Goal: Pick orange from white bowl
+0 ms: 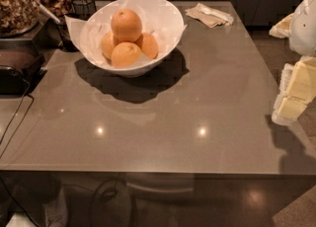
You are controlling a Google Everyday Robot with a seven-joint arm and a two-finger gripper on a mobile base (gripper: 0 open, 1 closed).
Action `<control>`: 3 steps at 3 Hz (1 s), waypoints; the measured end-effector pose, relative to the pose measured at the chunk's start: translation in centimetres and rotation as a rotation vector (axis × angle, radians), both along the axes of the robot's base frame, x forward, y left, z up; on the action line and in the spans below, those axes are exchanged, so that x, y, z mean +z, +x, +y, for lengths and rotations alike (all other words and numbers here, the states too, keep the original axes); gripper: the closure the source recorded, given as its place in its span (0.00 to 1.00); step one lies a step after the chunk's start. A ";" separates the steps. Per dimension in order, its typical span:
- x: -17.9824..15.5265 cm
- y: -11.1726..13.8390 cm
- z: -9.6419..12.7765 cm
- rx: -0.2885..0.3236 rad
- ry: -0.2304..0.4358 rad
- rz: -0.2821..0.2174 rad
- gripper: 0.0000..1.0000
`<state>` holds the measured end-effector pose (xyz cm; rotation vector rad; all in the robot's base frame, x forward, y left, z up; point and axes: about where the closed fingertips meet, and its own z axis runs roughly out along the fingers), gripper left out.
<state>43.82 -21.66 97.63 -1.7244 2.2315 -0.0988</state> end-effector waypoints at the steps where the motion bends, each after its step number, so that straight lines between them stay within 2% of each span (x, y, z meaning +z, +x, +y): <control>1: 0.0 0.0 0.0 0.000 0.000 0.000 0.00; 2: -0.3 0.5 0.2 -0.054 0.076 -0.003 0.00; 3: -1.5 2.8 0.9 -0.162 0.231 0.013 0.00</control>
Offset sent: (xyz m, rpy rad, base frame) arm 0.0142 0.0036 -0.0125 0.1884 0.0156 -0.1326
